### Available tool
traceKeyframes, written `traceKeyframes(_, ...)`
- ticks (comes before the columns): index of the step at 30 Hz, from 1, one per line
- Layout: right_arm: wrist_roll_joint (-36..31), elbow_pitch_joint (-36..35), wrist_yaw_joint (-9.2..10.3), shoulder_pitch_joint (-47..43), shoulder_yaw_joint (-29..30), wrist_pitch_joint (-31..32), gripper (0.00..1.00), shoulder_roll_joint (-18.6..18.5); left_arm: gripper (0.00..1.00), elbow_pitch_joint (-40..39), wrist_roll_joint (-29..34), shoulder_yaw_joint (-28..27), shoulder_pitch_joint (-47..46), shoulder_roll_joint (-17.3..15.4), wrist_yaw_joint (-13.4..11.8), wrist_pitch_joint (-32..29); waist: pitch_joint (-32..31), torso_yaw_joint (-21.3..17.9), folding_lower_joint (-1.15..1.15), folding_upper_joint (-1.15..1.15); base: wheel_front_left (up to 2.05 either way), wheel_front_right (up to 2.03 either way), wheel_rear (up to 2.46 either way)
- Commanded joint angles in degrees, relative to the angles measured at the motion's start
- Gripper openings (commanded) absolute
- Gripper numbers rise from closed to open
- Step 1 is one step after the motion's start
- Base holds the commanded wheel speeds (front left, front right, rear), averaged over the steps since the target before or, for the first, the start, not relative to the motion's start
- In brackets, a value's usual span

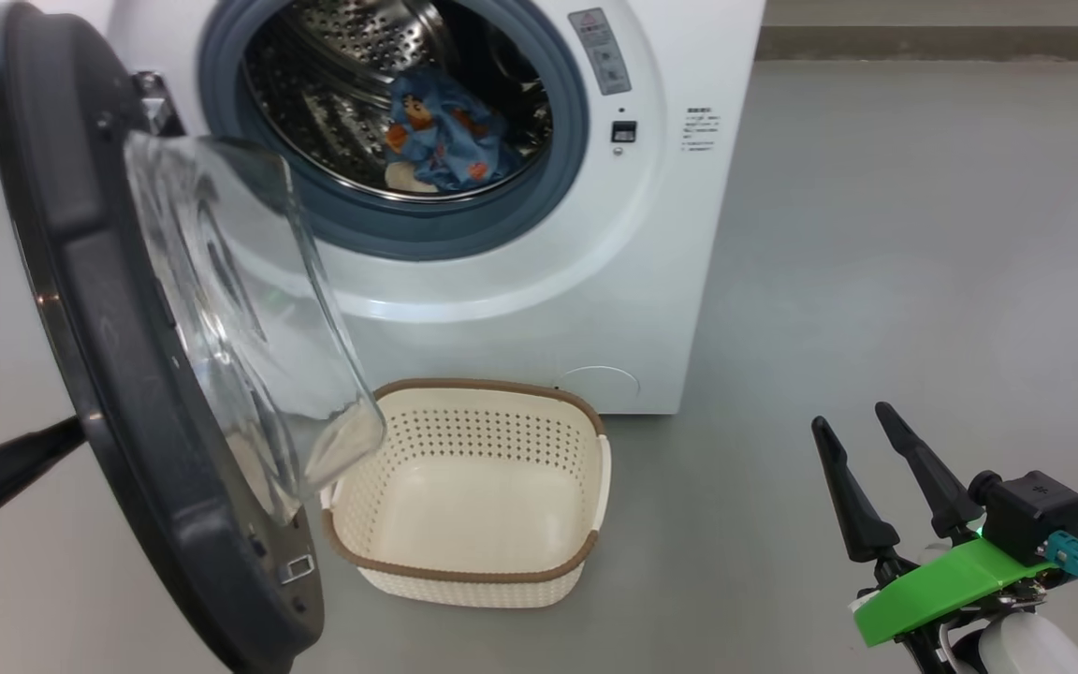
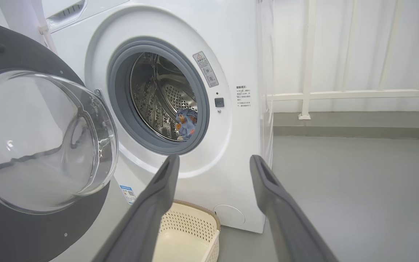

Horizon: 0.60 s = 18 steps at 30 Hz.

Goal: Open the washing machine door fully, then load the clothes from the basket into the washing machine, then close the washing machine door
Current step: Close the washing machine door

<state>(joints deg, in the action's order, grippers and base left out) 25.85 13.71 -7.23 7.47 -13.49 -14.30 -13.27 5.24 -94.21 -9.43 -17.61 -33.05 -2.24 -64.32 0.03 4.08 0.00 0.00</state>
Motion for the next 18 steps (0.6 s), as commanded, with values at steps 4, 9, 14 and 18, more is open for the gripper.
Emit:
traceKeyframes(4, 0.36, -1.50, -0.25, 0.36, -0.57, -0.69, 1.00, -0.67, 0.00, -2.36, -0.31, -1.92, -2.29, -1.61, 0.86, 0.33, 0.15, -2.53, 0.00, 0.00, 0.00, 0.00, 0.00)
traceKeyframes(9, 0.35, -1.59, -0.25, 0.27, -0.57, -0.70, 1.00, -0.56, 0.00, -2.53, 0.07, -1.55, -2.81, -0.71, 1.16, 1.08, 0.10, -4.82, 0.00, 0.00, 0.00, 0.00, 0.00)
traceKeyframes(14, 0.29, -1.80, -0.25, 0.48, -0.66, -0.70, 1.00, -0.72, 0.00, -2.04, 0.94, -1.28, -3.56, 0.22, 1.87, 2.47, 0.40, -7.03, 0.00, 0.00, 0.00, 0.00, 0.00)
traceKeyframes(18, 0.33, -1.78, -0.25, 0.62, -0.79, -0.70, 1.00, -0.88, 0.00, -1.50, 1.43, -1.20, -4.30, 0.81, 2.61, 3.38, 0.75, -8.59, 0.00, 0.00, 0.00, 0.00, 0.00)
